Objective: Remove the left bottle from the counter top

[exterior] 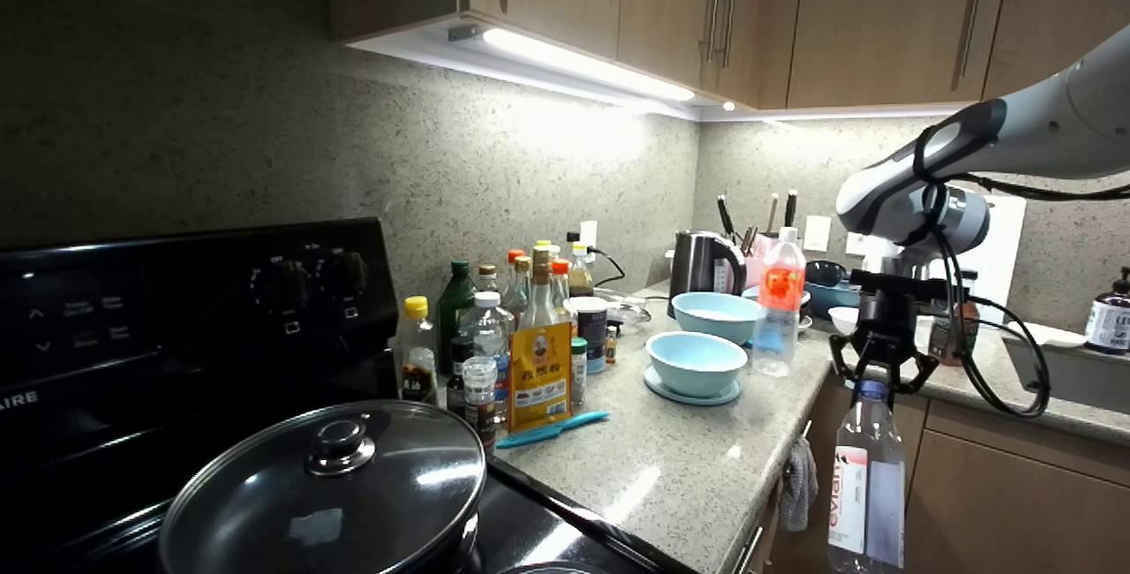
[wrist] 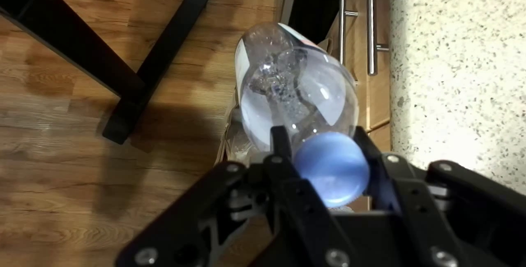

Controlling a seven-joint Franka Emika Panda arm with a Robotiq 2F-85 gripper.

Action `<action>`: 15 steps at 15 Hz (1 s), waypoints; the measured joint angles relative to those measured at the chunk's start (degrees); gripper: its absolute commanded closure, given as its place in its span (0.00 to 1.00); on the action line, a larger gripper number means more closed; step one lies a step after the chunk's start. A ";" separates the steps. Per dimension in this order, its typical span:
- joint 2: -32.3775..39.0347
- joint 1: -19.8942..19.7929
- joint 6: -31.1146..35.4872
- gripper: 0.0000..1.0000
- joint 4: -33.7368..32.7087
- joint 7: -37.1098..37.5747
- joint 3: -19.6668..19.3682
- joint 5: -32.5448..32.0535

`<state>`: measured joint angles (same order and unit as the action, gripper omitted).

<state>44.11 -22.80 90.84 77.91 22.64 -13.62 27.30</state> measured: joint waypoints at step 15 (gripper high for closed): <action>18.65 -8.24 -7.09 0.61 -19.65 0.00 1.14 0.20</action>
<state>62.75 -31.03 83.74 58.26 22.65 -12.47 27.51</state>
